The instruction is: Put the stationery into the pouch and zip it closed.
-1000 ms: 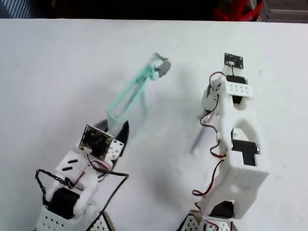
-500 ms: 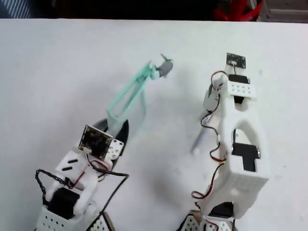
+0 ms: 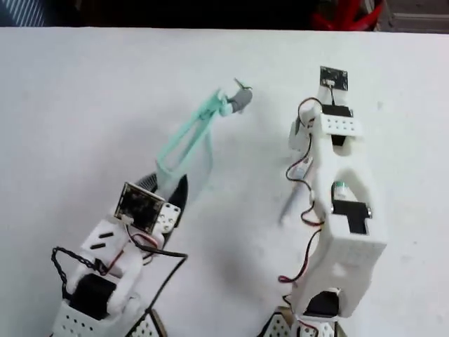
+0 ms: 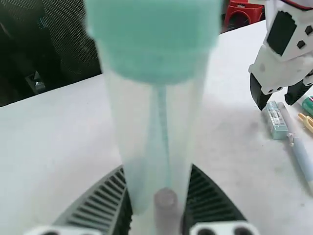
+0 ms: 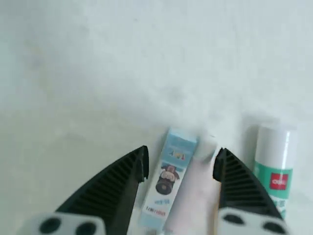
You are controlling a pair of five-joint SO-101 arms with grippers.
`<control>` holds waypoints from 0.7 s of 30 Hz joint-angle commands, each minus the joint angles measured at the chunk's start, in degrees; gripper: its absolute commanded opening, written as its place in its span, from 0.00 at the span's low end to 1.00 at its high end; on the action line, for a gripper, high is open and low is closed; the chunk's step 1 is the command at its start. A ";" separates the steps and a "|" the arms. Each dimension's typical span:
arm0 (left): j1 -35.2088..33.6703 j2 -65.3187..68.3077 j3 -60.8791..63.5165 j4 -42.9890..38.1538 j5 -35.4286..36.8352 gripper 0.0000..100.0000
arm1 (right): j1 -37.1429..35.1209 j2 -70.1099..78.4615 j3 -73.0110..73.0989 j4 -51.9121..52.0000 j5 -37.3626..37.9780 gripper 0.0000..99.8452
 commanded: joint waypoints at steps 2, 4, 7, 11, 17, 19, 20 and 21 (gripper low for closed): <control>0.04 -0.66 -2.90 -1.85 -0.09 0.08 | 0.40 6.81 -11.87 3.47 -0.62 0.22; 0.04 -0.66 -2.90 -1.67 -0.09 0.08 | 0.75 10.15 -15.56 4.62 -0.62 0.22; 0.04 -0.66 -2.90 -1.58 -0.09 0.08 | 2.07 13.58 -19.60 7.52 -0.62 0.18; 0.04 -0.66 -2.81 -1.58 -0.09 0.08 | 2.59 13.49 -21.45 9.10 -0.18 0.04; 0.04 -0.66 -2.81 -1.67 -0.09 0.08 | 2.51 10.68 -21.19 11.91 -0.09 0.02; 0.04 -0.66 -2.81 -1.67 -0.09 0.08 | 2.51 9.71 -21.19 12.79 -0.09 0.02; 0.04 -0.66 -2.81 -1.67 -0.09 0.08 | 2.51 9.36 -21.19 12.88 -0.09 0.02; 0.04 -0.66 -2.81 -1.67 -0.09 0.08 | 2.51 9.19 -21.19 13.14 -0.09 0.02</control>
